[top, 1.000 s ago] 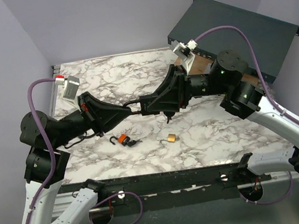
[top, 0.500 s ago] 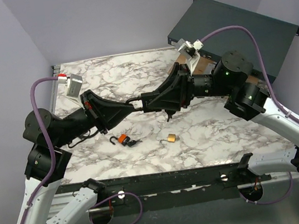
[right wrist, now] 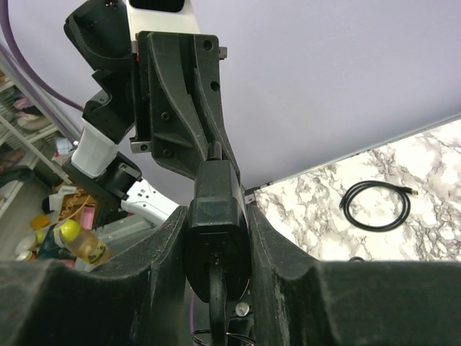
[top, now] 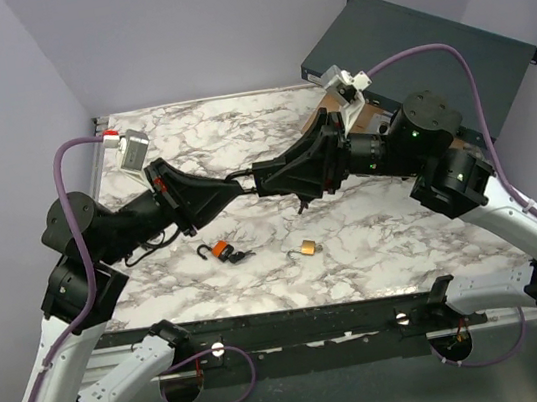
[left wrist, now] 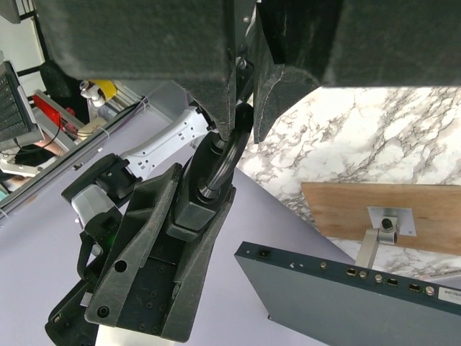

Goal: Lock with the key
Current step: Lock the lock.

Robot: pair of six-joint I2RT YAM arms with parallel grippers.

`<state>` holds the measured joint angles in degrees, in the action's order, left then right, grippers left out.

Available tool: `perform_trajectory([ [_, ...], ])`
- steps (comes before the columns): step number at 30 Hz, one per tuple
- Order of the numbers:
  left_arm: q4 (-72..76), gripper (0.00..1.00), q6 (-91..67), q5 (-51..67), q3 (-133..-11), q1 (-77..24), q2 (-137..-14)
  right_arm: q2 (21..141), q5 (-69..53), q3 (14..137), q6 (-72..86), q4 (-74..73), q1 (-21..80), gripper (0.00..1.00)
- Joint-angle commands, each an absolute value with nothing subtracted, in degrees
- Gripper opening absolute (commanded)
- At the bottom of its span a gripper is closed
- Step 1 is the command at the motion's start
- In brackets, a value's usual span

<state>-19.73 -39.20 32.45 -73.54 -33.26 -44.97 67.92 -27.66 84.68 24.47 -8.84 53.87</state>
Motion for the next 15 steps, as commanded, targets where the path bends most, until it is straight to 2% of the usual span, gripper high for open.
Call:
perform_trajectory([
  [1, -19.0, 0.0, -39.6, 37.1, -73.5, -38.2, -50.6, 74.5, -25.4, 85.4, 24.1, -7.7, 58.7, 0.01],
  [8, -22.3, 0.0, -37.9, 29.4, -74.7, -40.6, -50.3, 76.7, -21.6, 88.1, 22.8, -10.9, 61.0, 0.01],
  [15, -27.4, 0.0, -35.3, 14.2, -76.7, -44.5, -49.3, 78.2, -18.2, 90.2, 22.3, -13.7, 61.8, 0.01],
])
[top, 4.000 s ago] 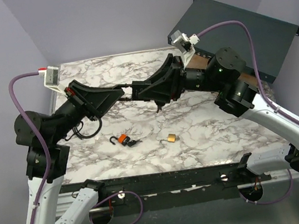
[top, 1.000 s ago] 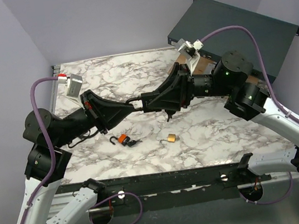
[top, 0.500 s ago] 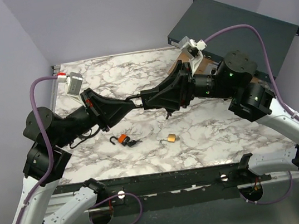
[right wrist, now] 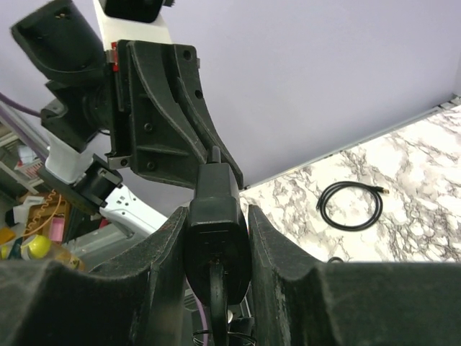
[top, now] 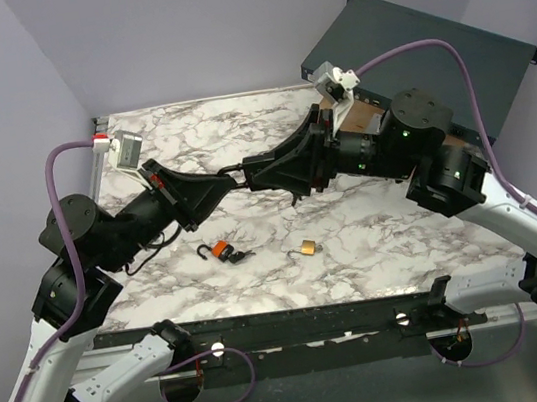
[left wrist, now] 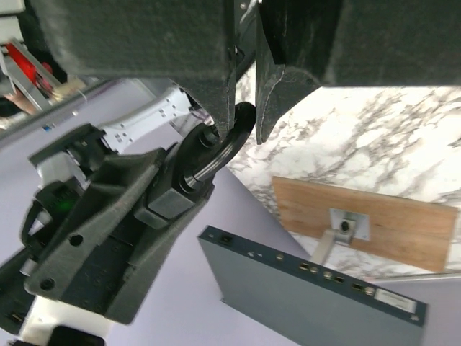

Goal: Lock with the key
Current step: Lock the lock.

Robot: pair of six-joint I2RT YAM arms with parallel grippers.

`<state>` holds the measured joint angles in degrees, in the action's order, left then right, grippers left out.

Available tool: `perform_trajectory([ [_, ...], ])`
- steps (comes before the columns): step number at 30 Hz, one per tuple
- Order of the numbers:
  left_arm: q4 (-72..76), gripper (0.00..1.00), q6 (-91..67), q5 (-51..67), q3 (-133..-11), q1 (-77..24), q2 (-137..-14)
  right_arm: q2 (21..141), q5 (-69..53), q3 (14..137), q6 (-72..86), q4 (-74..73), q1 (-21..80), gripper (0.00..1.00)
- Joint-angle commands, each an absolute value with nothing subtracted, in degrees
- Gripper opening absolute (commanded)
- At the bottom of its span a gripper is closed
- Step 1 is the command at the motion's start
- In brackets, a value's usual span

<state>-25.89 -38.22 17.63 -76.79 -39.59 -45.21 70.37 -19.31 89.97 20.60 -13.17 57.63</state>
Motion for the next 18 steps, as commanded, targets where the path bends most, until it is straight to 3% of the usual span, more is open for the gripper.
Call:
perform_trajectory([
  [1, -27.6, 0.0, -35.1, 12.4, -76.7, -45.0, -49.2, 78.5, -18.1, 90.4, 22.3, -14.0, 62.0, 0.01],
  [8, -26.9, 0.0, -32.5, 3.3, -76.2, -49.1, -48.2, 79.4, -17.2, 91.6, 22.8, -14.8, 62.5, 0.01],
  [18, -29.0, 0.0, -30.3, 2.9, -77.8, -54.1, -50.1, 79.9, -6.3, 93.1, 23.4, -14.1, 62.5, 0.01],
])
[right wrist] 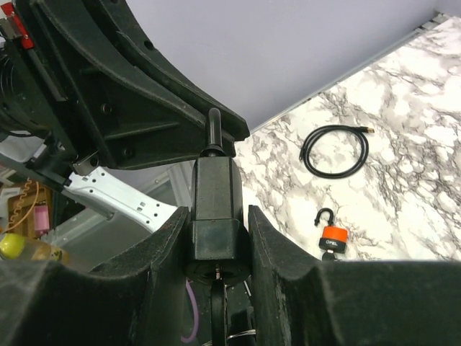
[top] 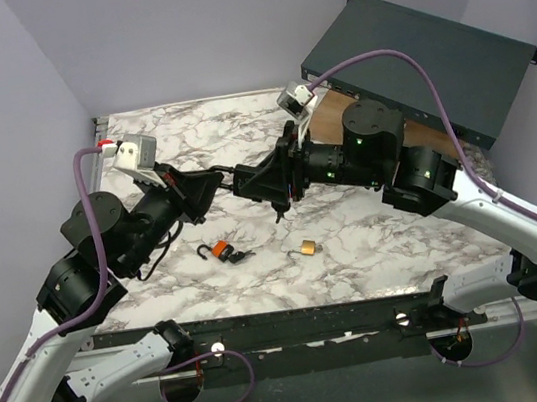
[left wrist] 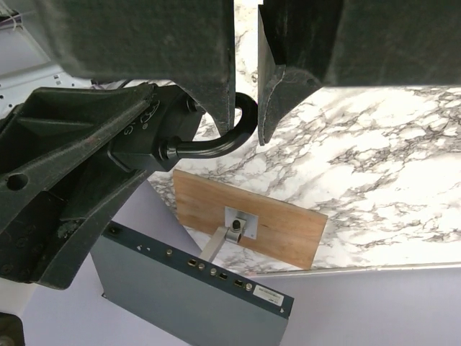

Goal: Lock with the key
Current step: Lock the lock.

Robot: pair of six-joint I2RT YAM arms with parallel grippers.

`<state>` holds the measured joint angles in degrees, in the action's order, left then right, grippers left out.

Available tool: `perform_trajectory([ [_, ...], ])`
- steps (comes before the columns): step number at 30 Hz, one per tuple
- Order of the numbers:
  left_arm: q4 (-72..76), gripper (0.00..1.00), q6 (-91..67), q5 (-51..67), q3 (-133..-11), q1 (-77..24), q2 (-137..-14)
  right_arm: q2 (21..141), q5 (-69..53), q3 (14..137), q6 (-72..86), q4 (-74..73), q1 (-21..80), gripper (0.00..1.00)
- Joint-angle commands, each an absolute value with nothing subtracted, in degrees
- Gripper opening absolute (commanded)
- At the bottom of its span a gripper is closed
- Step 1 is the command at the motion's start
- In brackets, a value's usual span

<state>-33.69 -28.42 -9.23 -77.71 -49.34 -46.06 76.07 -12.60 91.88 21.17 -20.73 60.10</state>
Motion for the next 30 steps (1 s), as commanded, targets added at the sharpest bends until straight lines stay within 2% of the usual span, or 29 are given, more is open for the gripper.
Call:
perform_trajectory([
  [1, -29.0, 0.0, -31.2, 2.9, -77.4, -54.1, -49.9, 79.6, -4.7, 92.7, 23.5, -12.9, 62.6, 0.01],
  [7, -30.6, 0.0, -39.0, 0.5, -74.3, -54.1, -48.6, 78.2, 1.8, 89.5, 23.5, -4.6, 62.6, 0.01],
  [12, -26.1, 0.0, -46.3, 1.7, -69.7, -54.1, -46.5, 78.5, 3.6, 89.0, 22.5, 1.7, 62.6, 0.01],
  [20, -24.2, 0.0, -45.4, -1.5, -71.7, -54.3, -45.0, 82.7, 0.4, 93.7, 21.9, -6.5, 63.9, 0.01],
  [30, -21.9, 0.0, -47.9, 6.7, -74.8, -55.9, -48.7, 83.4, 5.1, 93.2, 21.4, -10.1, 65.2, 0.01],
])
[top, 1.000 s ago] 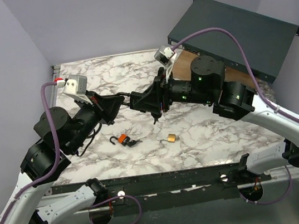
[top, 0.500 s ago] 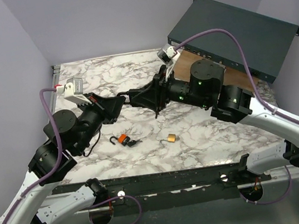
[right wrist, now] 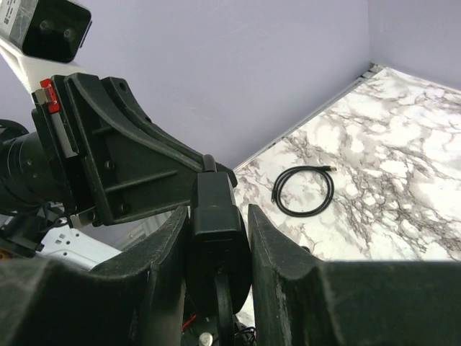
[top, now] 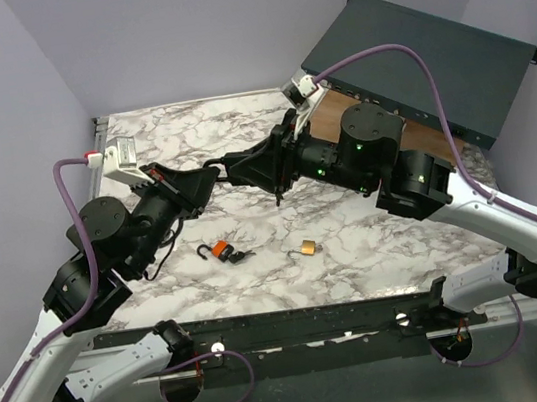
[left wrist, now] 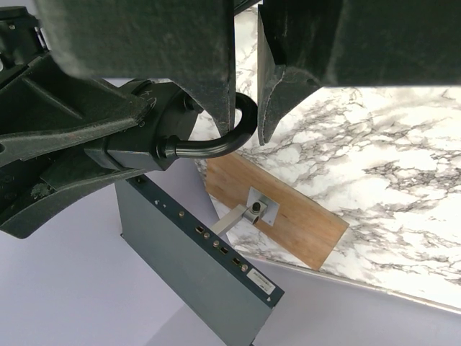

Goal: Lock with the key
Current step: Lock the lock.

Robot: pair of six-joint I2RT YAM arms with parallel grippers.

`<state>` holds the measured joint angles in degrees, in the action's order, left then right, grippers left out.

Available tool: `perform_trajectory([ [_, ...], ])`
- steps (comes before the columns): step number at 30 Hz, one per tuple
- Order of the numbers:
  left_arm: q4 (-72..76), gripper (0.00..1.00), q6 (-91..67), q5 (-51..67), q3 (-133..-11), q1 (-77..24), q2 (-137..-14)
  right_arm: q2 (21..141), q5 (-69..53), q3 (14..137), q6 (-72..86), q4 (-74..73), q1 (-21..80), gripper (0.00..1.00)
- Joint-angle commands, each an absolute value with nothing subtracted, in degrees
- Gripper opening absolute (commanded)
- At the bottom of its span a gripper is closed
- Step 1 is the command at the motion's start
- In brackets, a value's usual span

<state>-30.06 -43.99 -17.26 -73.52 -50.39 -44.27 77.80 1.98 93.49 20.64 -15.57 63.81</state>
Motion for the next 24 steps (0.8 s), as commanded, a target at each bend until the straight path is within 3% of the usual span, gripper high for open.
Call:
perform_trajectory([
  [1, -21.7, 0.0, -48.0, 7.0, -75.0, -56.3, -48.9, 83.5, 5.1, 93.2, 21.3, -9.9, 65.3, 0.01],
  [24, -14.1, 0.0, -53.2, 21.6, -79.5, -57.8, -51.8, 88.5, 8.8, 92.6, 17.6, -14.6, 68.2, 0.01],
])
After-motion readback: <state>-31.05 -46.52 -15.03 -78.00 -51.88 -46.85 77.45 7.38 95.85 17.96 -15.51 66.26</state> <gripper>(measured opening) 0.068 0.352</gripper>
